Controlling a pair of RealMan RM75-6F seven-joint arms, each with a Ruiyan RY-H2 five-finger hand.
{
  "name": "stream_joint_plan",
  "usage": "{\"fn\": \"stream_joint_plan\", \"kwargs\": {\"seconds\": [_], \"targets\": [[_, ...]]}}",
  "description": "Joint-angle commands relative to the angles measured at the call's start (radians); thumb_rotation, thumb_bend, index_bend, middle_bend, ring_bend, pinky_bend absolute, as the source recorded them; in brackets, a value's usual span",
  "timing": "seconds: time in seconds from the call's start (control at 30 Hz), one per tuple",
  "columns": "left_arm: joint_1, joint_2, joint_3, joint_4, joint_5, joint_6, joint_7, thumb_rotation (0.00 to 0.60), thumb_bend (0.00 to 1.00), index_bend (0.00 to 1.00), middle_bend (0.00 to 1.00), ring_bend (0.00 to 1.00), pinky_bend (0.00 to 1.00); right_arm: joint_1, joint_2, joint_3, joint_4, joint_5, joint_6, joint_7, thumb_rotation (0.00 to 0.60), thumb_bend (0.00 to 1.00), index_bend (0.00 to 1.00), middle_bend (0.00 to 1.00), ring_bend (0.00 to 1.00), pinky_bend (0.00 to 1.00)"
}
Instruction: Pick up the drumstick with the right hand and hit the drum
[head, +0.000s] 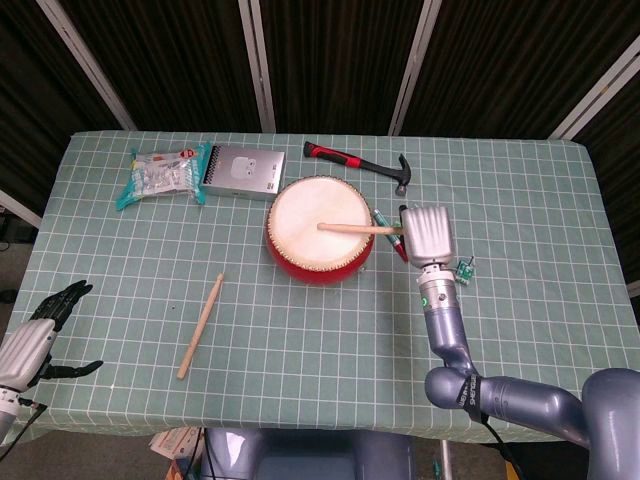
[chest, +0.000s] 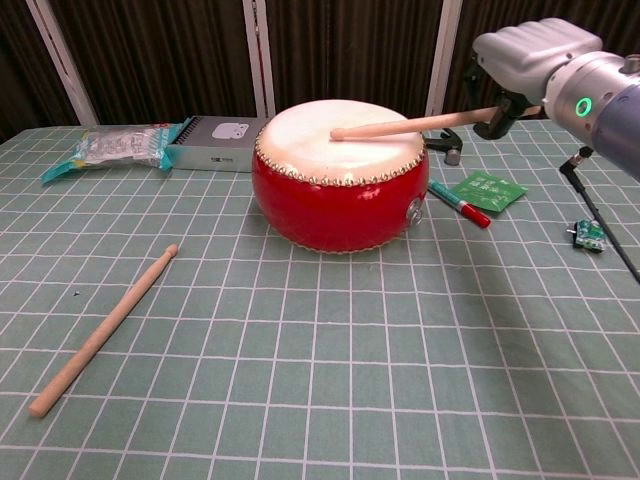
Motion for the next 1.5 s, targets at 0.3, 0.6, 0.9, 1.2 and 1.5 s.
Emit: {"fn": "stream_joint_plan", "kwargs": {"seconds": [0.3, 0.6, 0.9, 1.2, 1.5], "targets": [[0.003, 0.0, 0.001, -0.002, 0.002, 0.004, 0.005, 0.6, 0.0, 0.0, 0.0, 0.0, 0.01, -0.051, 0.07, 0.09, -0.1, 0.004, 0.093, 0.072, 0.6, 0.44, 1.0, 1.0, 1.0, 1.0], [0.006, -0.006, -0.001, -0.001, 0.005, 0.014, 0.024, 0.6, 0.0, 0.0, 0.0, 0.0, 0.01, -0.262, 0.278, 0.007, -0.327, -0.101, 0.135, 0.273, 0.6, 0.44, 1.0, 1.0, 1.0, 1.0], [0.01, -0.017, 0.0, 0.006, 0.017, 0.026, 0.049, 0.6, 0.0, 0.0, 0.0, 0.0, 0.01, -0.428, 0.343, -0.195, -0.319, -0.278, 0.118, 0.418, 0.6, 0.44, 1.0, 1.0, 1.0, 1.0], [0.016, -0.028, 0.002, 0.007, 0.035, 0.048, 0.077, 0.6, 0.0, 0.0, 0.0, 0.0, 0.01, -0.48, 0.222, -0.275, -0.242, -0.267, 0.057, 0.343, 0.6, 0.44, 0.92, 1.0, 1.0, 1.0], [0.022, -0.029, 0.005, 0.015, 0.04, 0.059, 0.076, 0.6, 0.0, 0.0, 0.0, 0.0, 0.01, -0.48, 0.17, -0.261, -0.244, -0.206, 0.042, 0.218, 0.6, 0.44, 0.59, 1.0, 1.0, 1.0]]}}
